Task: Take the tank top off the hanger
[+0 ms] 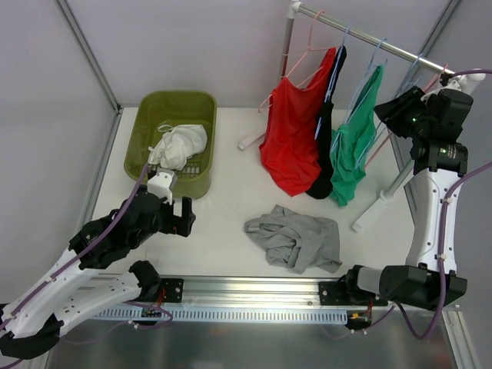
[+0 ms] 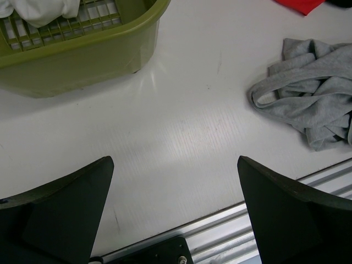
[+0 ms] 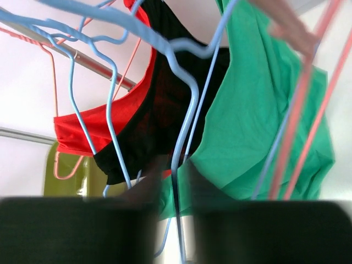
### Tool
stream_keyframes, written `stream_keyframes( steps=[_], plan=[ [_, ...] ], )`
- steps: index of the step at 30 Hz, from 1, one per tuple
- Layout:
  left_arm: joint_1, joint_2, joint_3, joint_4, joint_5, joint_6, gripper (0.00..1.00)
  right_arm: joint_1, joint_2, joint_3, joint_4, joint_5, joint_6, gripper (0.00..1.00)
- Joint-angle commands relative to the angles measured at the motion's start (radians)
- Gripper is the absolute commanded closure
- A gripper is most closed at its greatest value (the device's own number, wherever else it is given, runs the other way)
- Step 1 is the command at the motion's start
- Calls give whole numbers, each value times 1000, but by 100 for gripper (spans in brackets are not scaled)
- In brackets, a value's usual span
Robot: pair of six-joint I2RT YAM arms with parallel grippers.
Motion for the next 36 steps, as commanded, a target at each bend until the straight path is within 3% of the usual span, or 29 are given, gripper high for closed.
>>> stream_keyframes(
  steps=[1,2,5,7,15,20,28,36],
  plan=[
    [-3,32,39,34,21,-10,1,-16,-21,-24,4,-17,26,49],
    [-3,42,48,35,47,-34,1,-17,-26,-24,2,-23,29,36],
    [-3,101,62,96,105,-174,1,-19,-70,-39,2,-46,32,27],
    [-3,134,42,162,164,-183,1,-20,-104,-56,1,-45,34,18],
    [-5,388,33,411,360,-174,1,-35,-331,-142,1,-71,11,3],
    [-8,505,54,560,501,-154,1,-35,-434,-154,-32,-80,0,2],
    [-72,778,212,591,583,-62,1,-35,-678,-220,-59,-170,-26,0],
    [-264,1137,408,591,520,-15,1,3,-860,-296,-171,-90,-137,0]
  ],
)
